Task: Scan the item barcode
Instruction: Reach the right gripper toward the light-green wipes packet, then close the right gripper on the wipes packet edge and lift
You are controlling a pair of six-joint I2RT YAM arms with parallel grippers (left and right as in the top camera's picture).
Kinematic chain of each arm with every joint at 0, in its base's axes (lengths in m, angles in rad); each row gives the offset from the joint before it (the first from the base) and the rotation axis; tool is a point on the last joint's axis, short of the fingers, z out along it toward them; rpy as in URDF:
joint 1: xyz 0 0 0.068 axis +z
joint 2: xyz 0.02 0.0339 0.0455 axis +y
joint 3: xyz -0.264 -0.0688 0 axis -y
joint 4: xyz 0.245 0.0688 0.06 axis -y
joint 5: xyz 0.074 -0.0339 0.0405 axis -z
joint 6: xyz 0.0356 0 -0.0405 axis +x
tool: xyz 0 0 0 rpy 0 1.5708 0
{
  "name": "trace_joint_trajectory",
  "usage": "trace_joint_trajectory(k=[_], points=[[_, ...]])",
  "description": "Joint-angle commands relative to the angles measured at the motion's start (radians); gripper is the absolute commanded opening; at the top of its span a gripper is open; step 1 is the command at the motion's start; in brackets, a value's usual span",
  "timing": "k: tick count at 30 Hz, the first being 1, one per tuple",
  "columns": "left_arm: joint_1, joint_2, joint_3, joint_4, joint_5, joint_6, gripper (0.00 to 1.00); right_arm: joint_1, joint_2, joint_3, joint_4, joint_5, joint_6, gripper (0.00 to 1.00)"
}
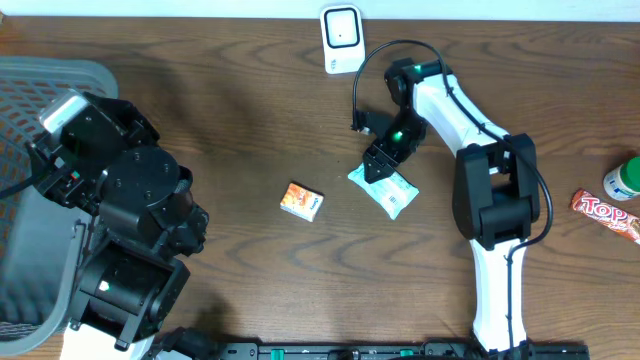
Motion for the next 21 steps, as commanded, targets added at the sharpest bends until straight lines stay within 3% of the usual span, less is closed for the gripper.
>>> trace_joint_trajectory(k=[1,5,7,15,21], points=[[0.004,-0.001,0.0,0.002,-0.016,0.013,0.82,-0.007,0.029,-0.05,0.022,0.001,-0.014,0.53],[0.004,-0.001,0.0,0.002,-0.016,0.013,0.82,-0.007,0.029,-0.043,0.025,0.0,-0.005,0.13],[0.004,-0.001,0.0,0.002,-0.016,0.013,0.82,-0.007,0.028,-0.032,0.025,0.0,0.019,0.02],[0.004,-0.001,0.0,0.002,-0.016,0.013,0.82,-0.007,0.028,0.15,-0.107,0.0,0.15,0.01],[0.004,-0.001,0.0,0.002,-0.016,0.013,0.82,-0.007,0.027,0.339,-0.264,-0.01,0.481,0.01]])
